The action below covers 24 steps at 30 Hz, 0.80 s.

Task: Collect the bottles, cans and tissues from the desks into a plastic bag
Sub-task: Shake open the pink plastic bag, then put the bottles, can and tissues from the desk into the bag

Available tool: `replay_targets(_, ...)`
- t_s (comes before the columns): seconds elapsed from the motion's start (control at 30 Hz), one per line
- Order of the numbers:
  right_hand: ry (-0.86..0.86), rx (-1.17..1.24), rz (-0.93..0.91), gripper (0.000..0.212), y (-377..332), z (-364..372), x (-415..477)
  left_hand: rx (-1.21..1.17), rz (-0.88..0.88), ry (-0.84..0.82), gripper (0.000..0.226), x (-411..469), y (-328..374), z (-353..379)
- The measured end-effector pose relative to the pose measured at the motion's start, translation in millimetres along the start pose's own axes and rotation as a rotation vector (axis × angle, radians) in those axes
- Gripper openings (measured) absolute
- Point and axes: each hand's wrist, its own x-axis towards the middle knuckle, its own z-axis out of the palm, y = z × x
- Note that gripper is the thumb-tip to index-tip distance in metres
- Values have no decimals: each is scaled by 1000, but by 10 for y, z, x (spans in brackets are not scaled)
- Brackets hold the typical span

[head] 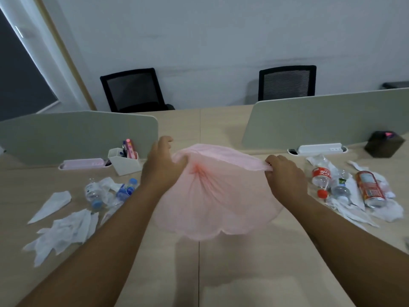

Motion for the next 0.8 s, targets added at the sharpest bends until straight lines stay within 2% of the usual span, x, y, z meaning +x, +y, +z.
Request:
replay_targets(0.03,-13,43,11,17,-33,3,-4,99,69,1,63,-60,49,93)
replay_targets(0.07,-19,79,17,18,-68,11,-6,194,136,16,68,-106,96,210)
replay_targets(0.13,-27,90,20,18,-97,40,-27,251,190,95,44,-154,162,387)
replay_targets(0.2,-48,30,20,20,-8,86,-75,211,122,133,17,-135,121,426)
replay_targets(0.3,-164,-36,87,27,241,176,-190,253,128,73,21,-126,-37,406)
replay_targets(0.4,-329,73,231,50,392,245,-387,192,155,5,18,-201,-93,442)
replay_targets(0.53,-554,137,290,94,696,316,-742,76,148,-107,14,-384,5,789)
replay_targets(0.6,-566,118,355,102,959,333,-927,37,143,-171,12,-505,91,1027)
replay_targets(0.7,-530,11,474,99,1456,316,-1168,-40,111,-266,17,-667,274,1353)
replay_targets(0.8,-442,-72,732,97,2045,298,-1350,-67,119,-331,21,-713,491,1660)
